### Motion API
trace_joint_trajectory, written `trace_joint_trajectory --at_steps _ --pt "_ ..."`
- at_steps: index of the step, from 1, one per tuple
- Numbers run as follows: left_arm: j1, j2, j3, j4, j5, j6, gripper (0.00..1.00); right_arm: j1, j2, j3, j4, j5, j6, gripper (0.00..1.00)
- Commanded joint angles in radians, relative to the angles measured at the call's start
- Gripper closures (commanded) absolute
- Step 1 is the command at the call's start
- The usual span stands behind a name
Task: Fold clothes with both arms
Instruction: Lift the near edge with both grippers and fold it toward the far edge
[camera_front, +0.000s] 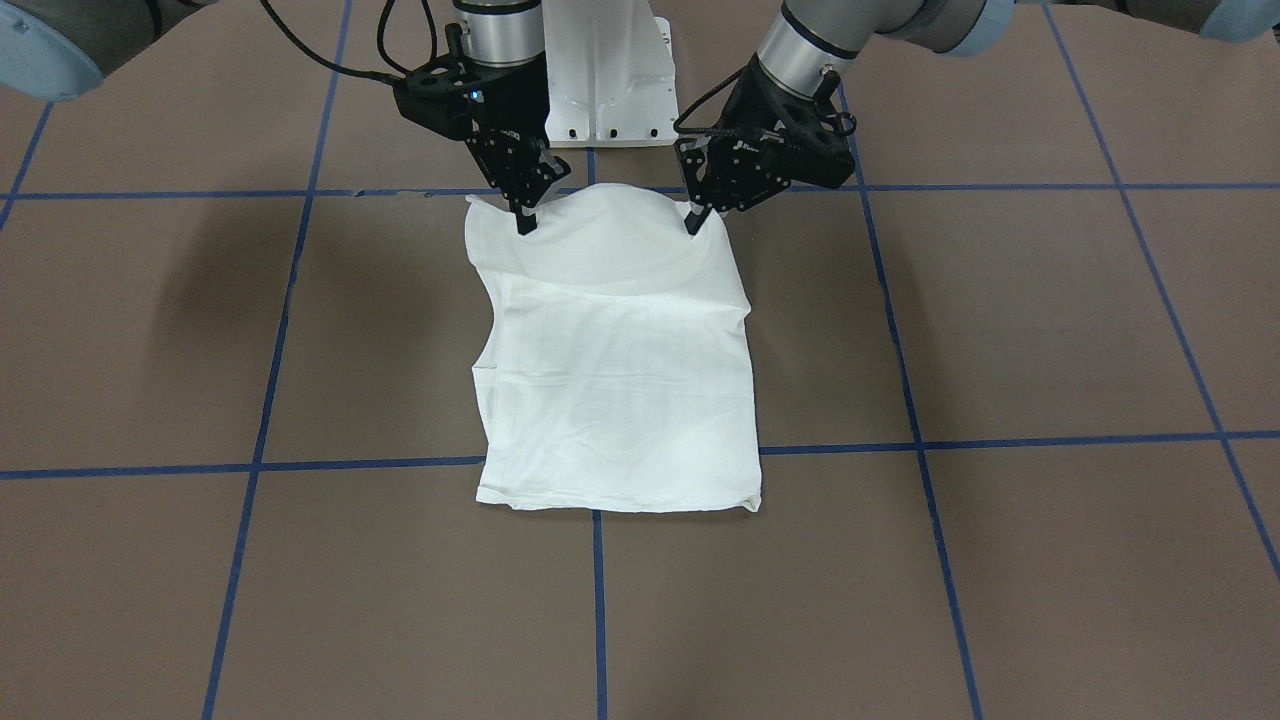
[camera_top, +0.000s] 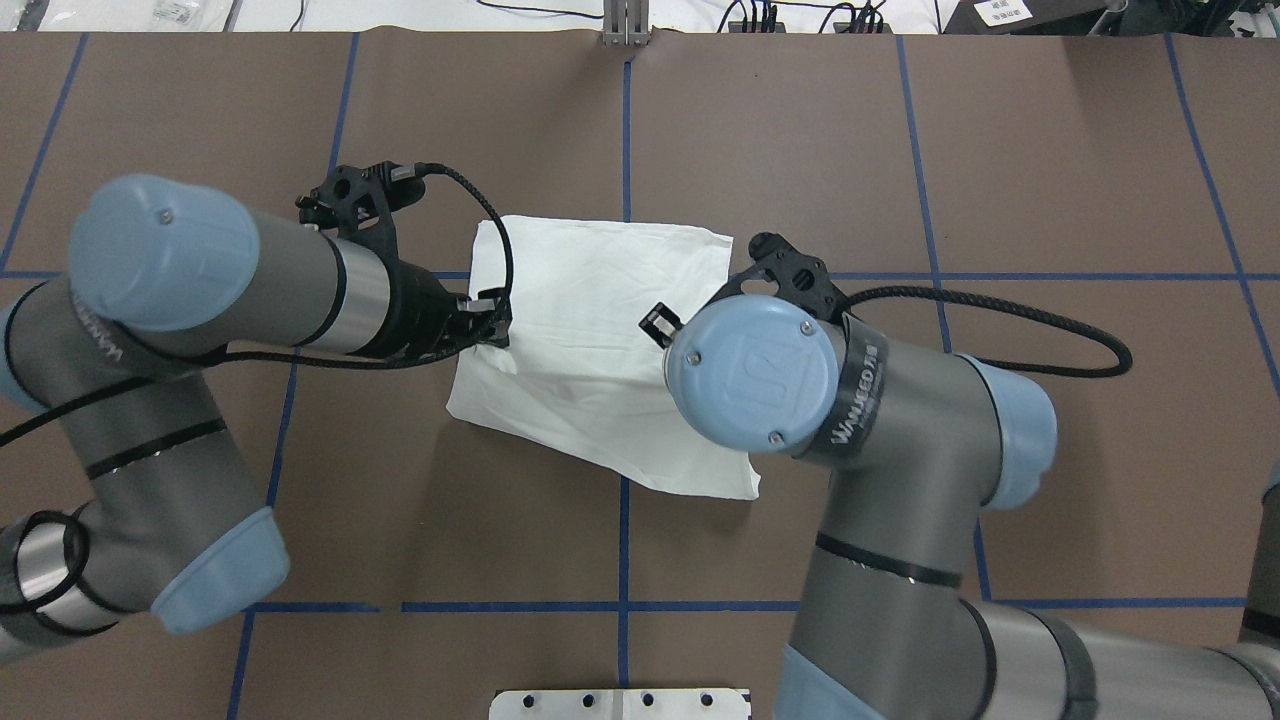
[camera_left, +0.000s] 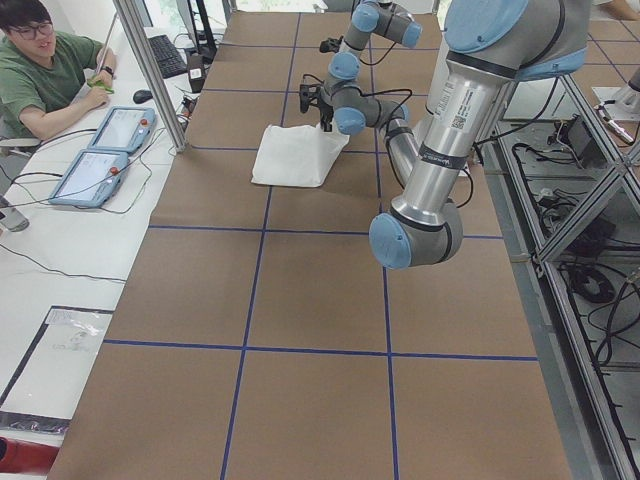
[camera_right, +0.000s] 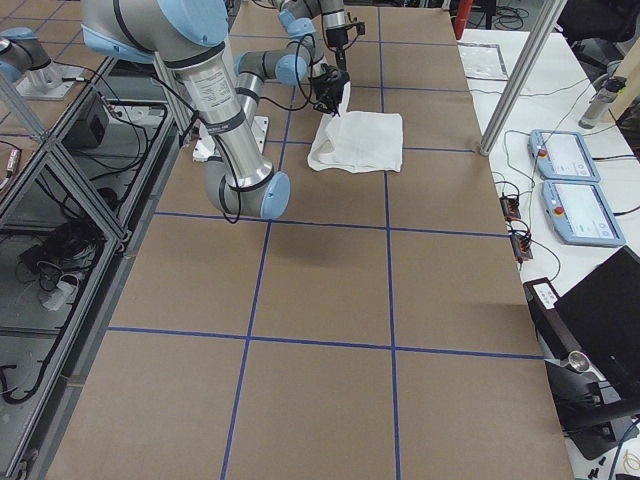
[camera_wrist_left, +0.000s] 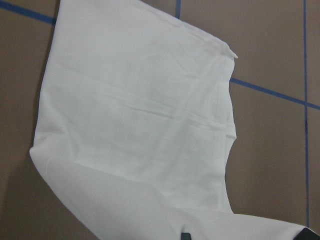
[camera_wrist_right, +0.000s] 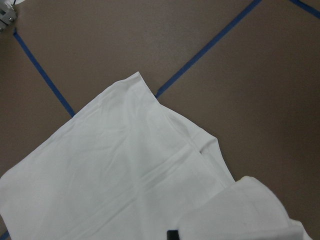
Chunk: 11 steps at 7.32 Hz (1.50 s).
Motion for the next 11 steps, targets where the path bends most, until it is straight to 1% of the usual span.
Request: trace_joint_trajectory --at_steps 1,2,3,4,5,6,7,8,9,10,11 --pt "-0.076 -0.119 0.245 -0.005 0.000 0.109 1.00 0.095 0.097 -0.276 0.122 0.028 -0.112 1.00" --pt "-0.088 -0.141 0.357 -0.059 0.002 0.147 1.00 0.115 0.148 -0.416 0.196 0.033 -0.139 1.00" --pt "-0.090 -0.150 0.468 -0.162 0.005 0.151 1.00 0.126 0.182 -0.540 0.271 0.033 -0.168 1.00" --pt "-0.090 -0.178 0.584 -0.233 0.008 0.152 1.00 0.132 0.205 -0.616 0.308 0.033 -0.213 1.00" --pt "-0.090 -0.202 0.655 -0.276 0.009 0.154 1.00 0.136 0.216 -0.658 0.315 0.033 -0.248 1.00" --pt "-0.090 -0.206 0.674 -0.284 0.009 0.198 1.00 0.136 0.219 -0.679 0.328 0.033 -0.265 1.00" --pt "-0.095 -0.206 0.673 -0.285 0.008 0.217 0.78 0.136 0.219 -0.699 0.369 0.033 -0.267 1.00" --pt "-0.098 -0.204 0.662 -0.281 0.005 0.220 0.01 0.138 0.221 -0.710 0.380 0.033 -0.338 0.01" --pt "-0.113 -0.201 0.638 -0.281 -0.001 0.221 0.00 0.150 0.237 -0.710 0.379 0.061 -0.363 0.00" --pt "-0.143 -0.198 0.630 -0.281 -0.065 0.226 0.00 0.172 0.256 -0.707 0.376 0.122 -0.368 0.00" --pt "-0.198 -0.181 0.607 -0.270 -0.160 0.342 0.00 0.178 0.262 -0.704 0.376 0.152 -0.391 0.00"
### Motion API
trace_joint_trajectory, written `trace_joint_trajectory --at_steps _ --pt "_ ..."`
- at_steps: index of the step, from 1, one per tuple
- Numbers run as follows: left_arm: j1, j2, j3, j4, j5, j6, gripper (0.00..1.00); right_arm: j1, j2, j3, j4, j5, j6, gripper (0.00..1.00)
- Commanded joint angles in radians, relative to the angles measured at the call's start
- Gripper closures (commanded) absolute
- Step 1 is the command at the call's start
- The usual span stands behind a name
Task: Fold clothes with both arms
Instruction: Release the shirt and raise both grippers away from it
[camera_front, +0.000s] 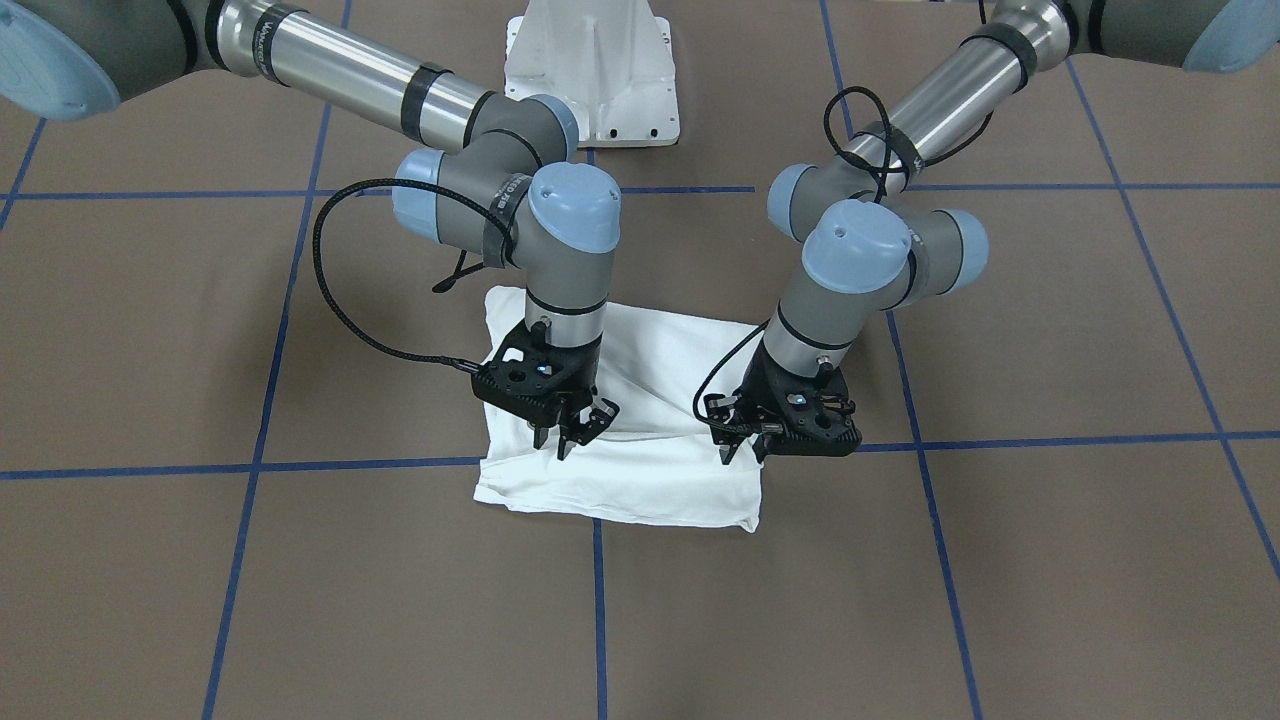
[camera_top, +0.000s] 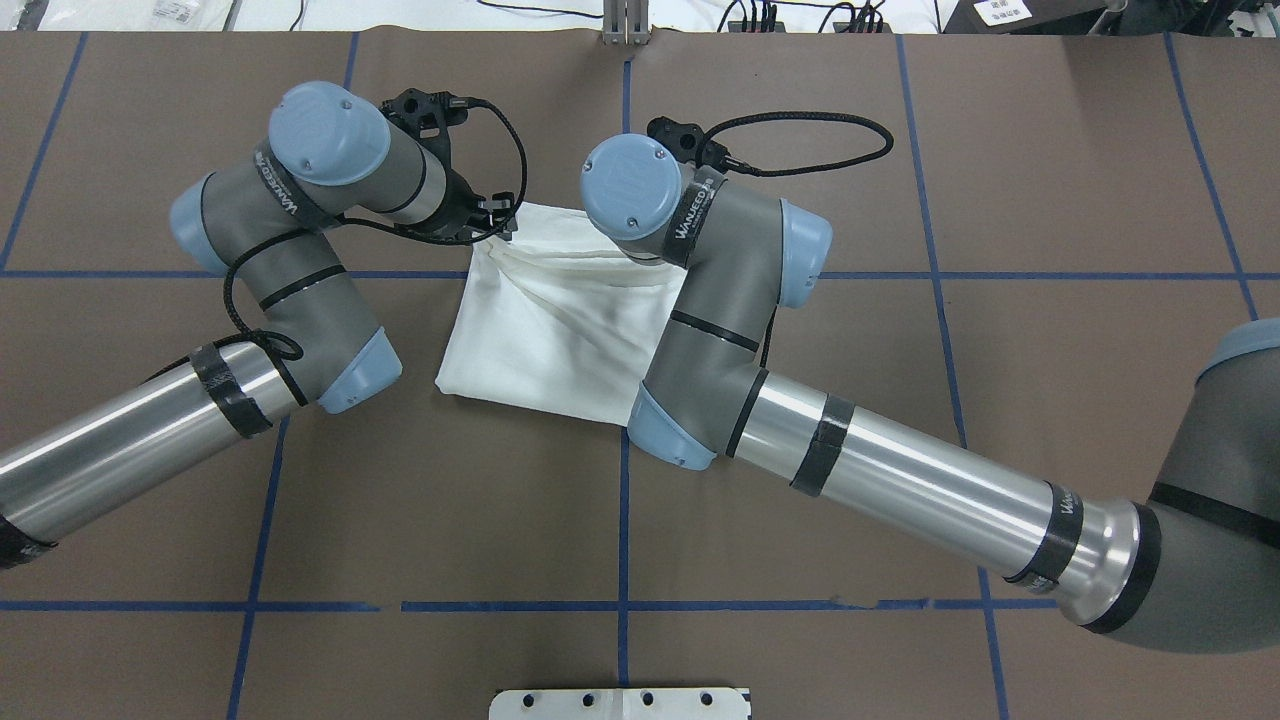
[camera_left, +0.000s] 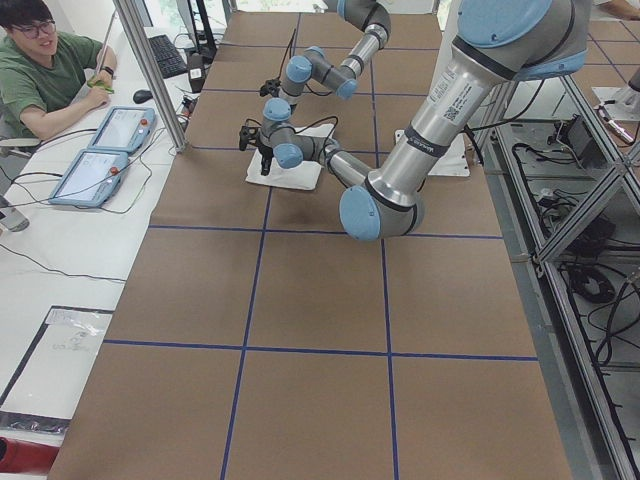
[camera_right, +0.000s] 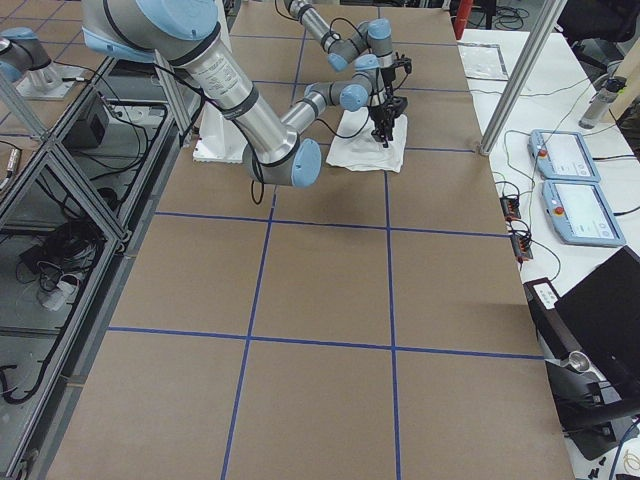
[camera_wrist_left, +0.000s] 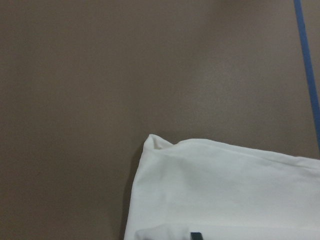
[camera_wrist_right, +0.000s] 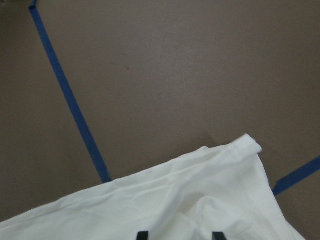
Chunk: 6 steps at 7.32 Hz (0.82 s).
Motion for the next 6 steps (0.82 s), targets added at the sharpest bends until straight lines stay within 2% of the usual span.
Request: trace_joint_trajectory --at_steps 1,2,5,6 --pt "-0.104 0.075 -0.058 0.010 -0.148 0.196 0.00 0.010 0.018 0.003 0.001 0.048 -0.062 0.00" --pt "-0.149 0.097 -0.062 0.010 -0.192 0.287 0.00 -0.010 0.022 -0.001 0.000 0.046 -0.109 0.00" --pt "-0.154 0.114 -0.063 0.007 -0.194 0.297 0.00 -0.060 0.033 -0.051 0.001 0.030 -0.186 0.00" --pt "-0.154 0.122 -0.063 0.004 -0.196 0.298 0.00 -0.060 0.074 -0.112 0.003 0.019 -0.217 0.00"
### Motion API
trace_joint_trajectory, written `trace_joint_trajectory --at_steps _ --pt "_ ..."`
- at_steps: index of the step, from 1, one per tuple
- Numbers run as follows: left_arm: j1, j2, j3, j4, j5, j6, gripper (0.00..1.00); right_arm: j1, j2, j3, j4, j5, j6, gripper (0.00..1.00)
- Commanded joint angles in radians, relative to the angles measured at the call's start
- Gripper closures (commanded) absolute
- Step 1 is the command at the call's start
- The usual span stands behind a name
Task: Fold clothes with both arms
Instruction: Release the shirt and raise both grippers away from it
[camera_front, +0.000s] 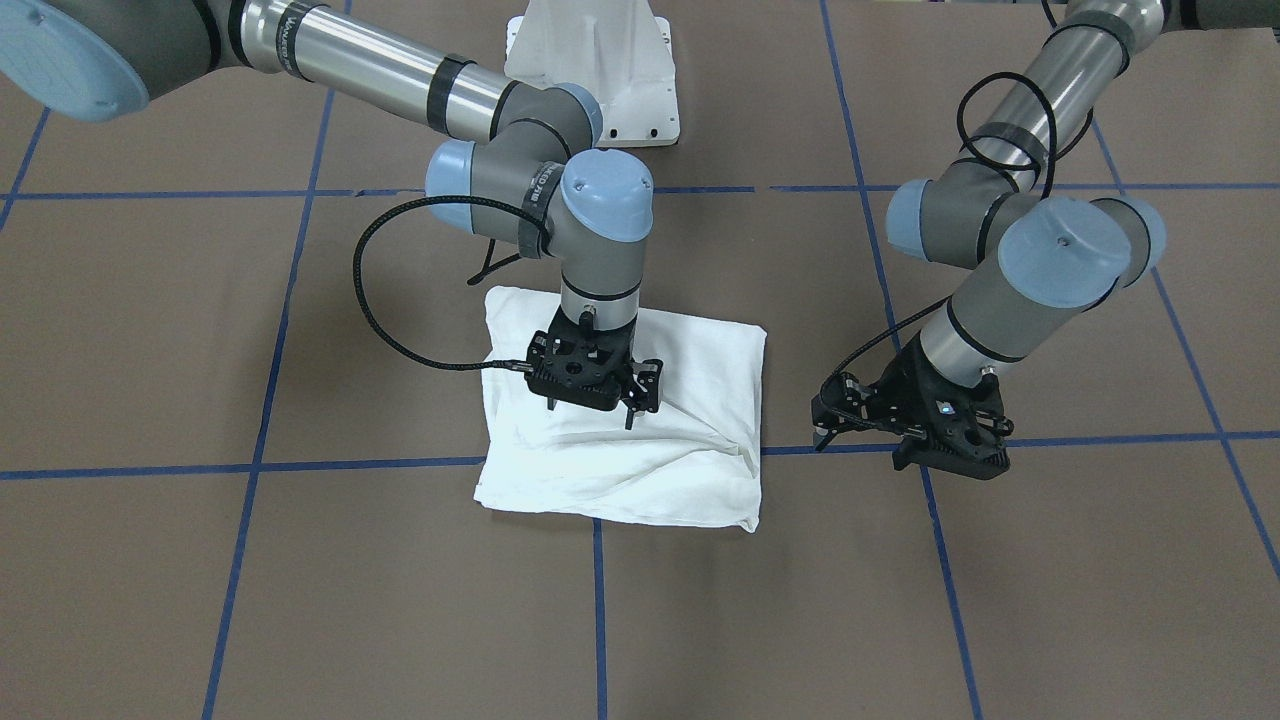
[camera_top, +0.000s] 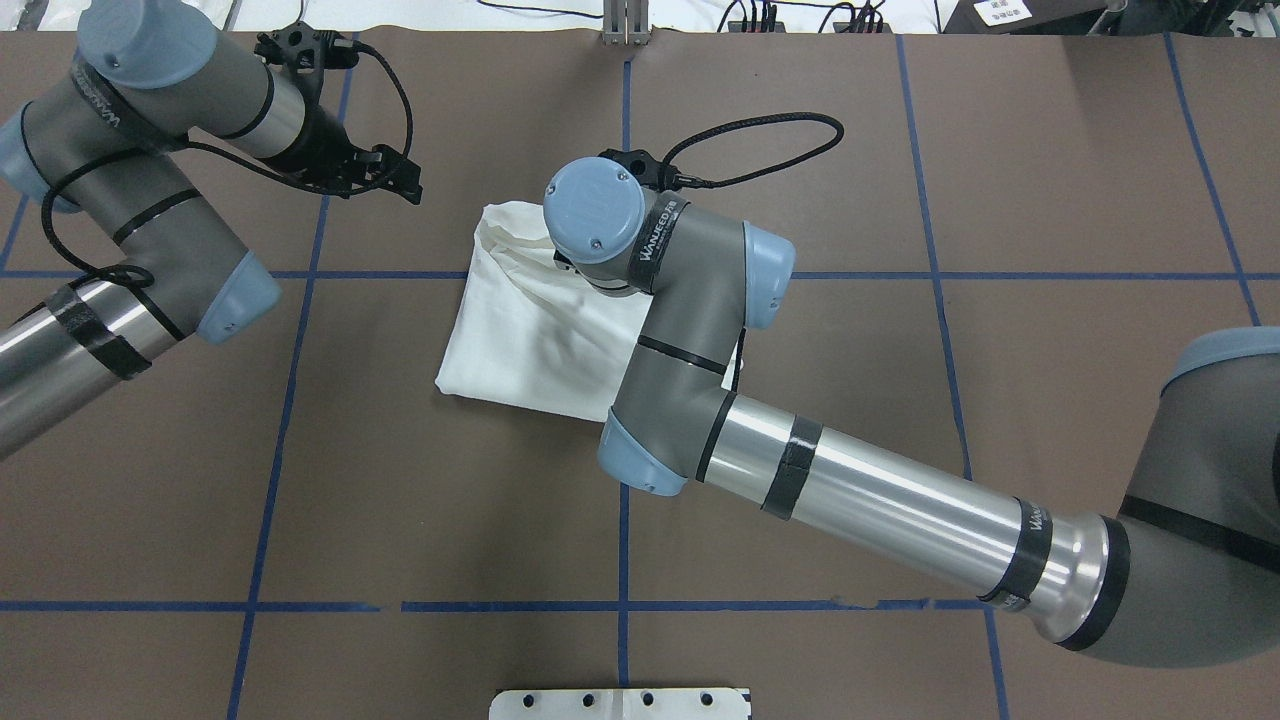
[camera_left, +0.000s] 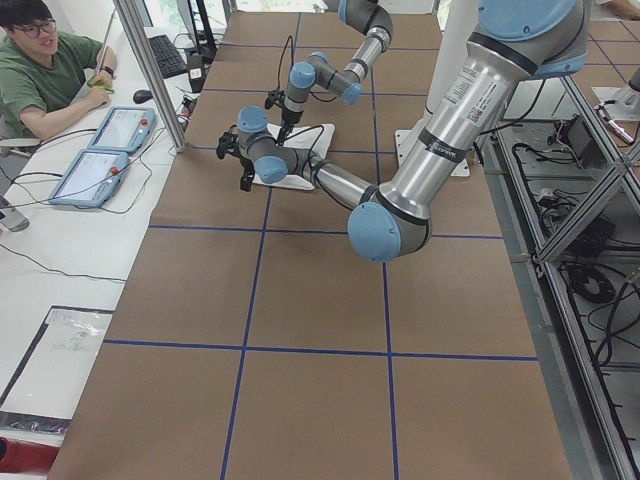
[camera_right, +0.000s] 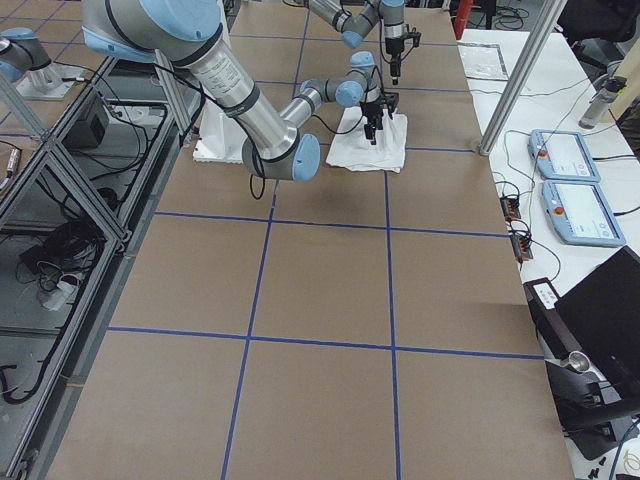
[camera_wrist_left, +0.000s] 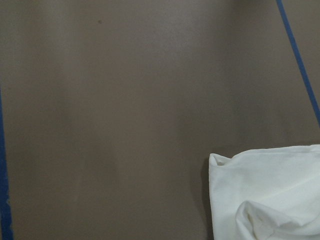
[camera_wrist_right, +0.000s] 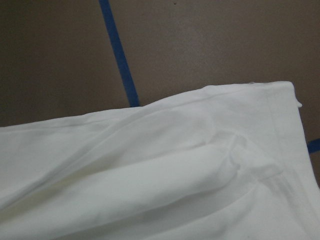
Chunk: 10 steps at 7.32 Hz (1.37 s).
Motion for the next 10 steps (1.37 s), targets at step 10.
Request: trace_joint_trajectory --at_steps 10 --pt "0.144 -0.074 0.007 0.110 0.171 -0.164 0.00 0.355 0.047 -0.160 0.066 0.244 -0.448 0.00"
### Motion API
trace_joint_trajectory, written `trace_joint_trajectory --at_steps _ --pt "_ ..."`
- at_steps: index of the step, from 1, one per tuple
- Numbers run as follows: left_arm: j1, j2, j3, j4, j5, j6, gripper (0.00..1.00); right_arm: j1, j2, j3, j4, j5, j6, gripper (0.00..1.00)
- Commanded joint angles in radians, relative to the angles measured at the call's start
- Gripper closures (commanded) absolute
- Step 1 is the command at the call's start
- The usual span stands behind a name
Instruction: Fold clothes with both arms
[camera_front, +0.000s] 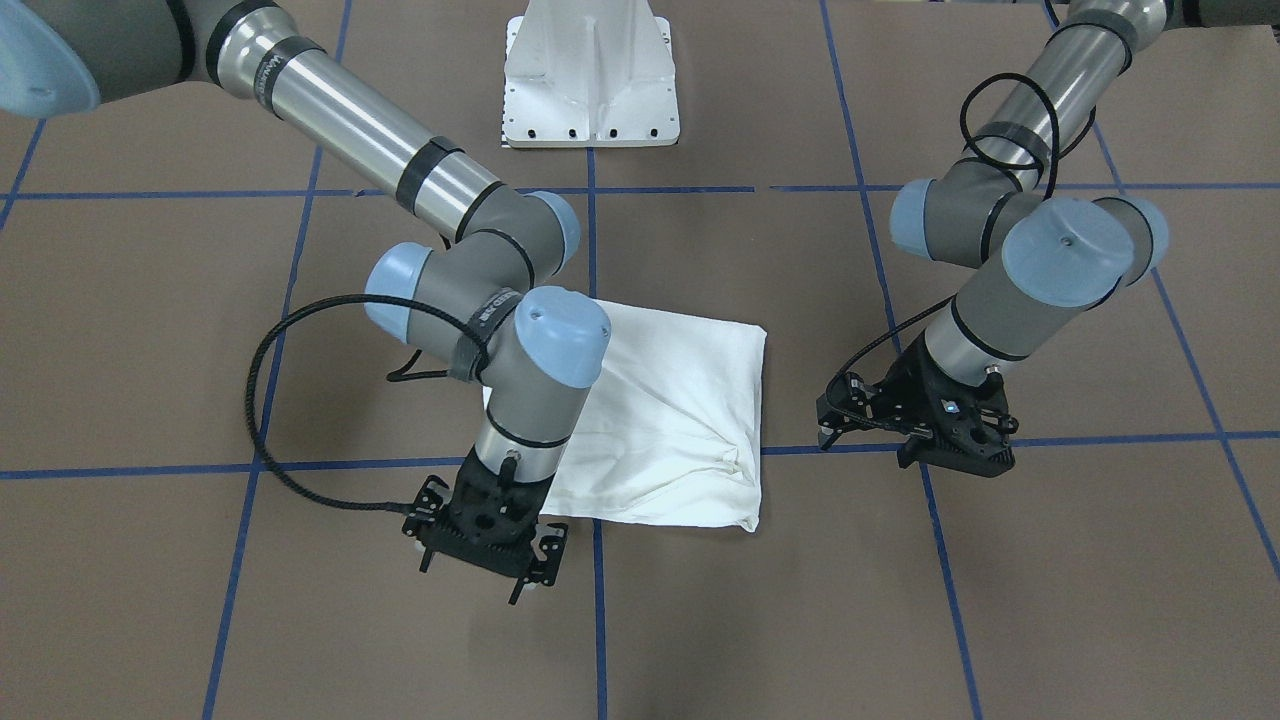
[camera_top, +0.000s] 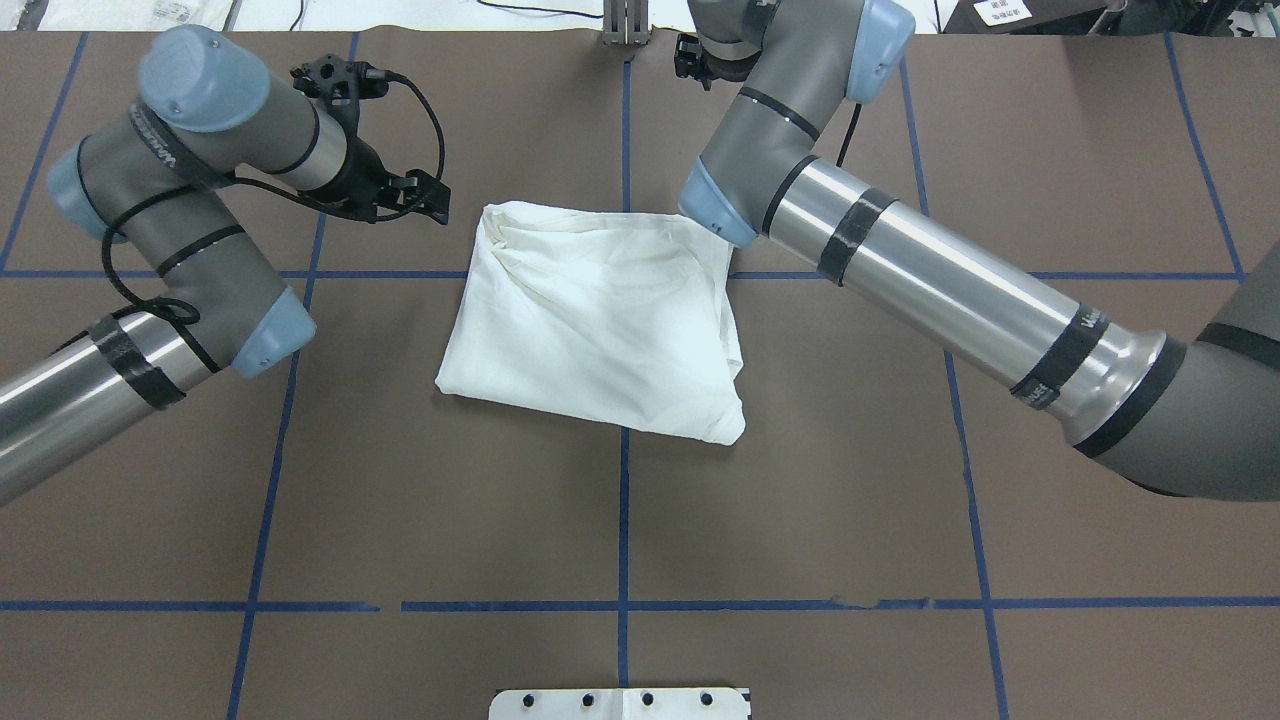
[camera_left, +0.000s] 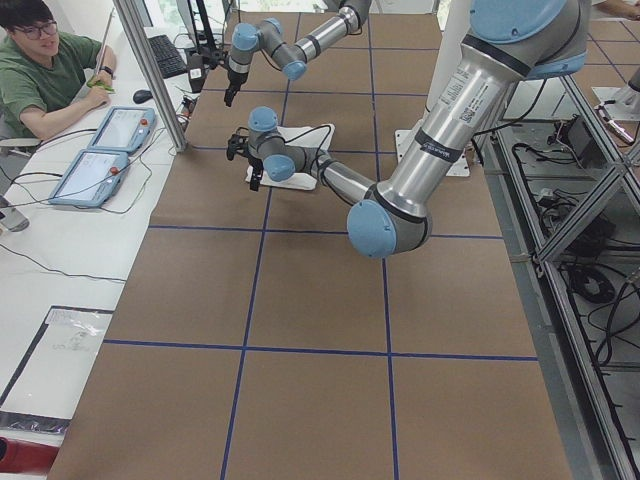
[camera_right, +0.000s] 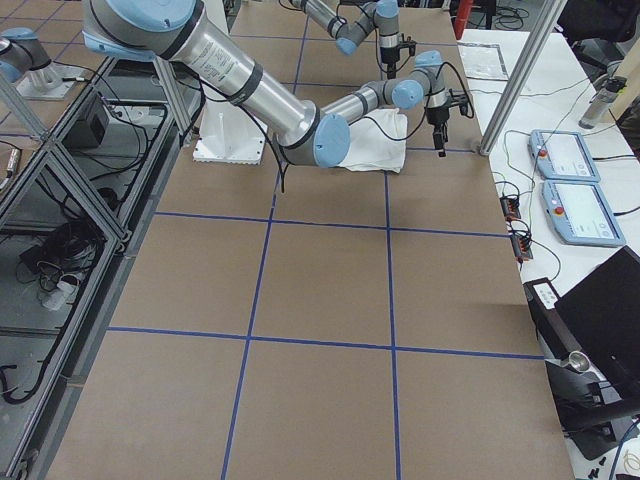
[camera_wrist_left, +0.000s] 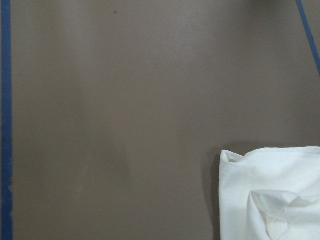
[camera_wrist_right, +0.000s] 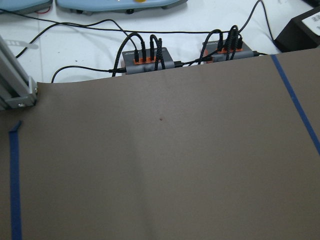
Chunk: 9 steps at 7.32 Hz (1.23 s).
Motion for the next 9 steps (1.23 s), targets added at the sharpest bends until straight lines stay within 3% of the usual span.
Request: trace_joint_trajectory --at_steps 1,3,7,9 --pt "0.069 -0.079 0.013 0.136 0.095 -0.030 0.00 0.032 -0.094 0.132 0.002 0.127 -0.109 0.00" --pt "0.095 -0.110 0.057 0.140 0.111 -0.071 0.00 0.028 -0.119 0.154 0.002 0.127 -0.108 0.00" --pt "0.090 -0.222 0.252 0.121 0.239 -0.162 0.00 0.025 -0.124 0.156 0.004 0.126 -0.099 0.00" --pt "0.038 -0.257 0.366 0.076 0.249 -0.154 0.00 0.023 -0.137 0.156 0.005 0.124 -0.100 0.00"
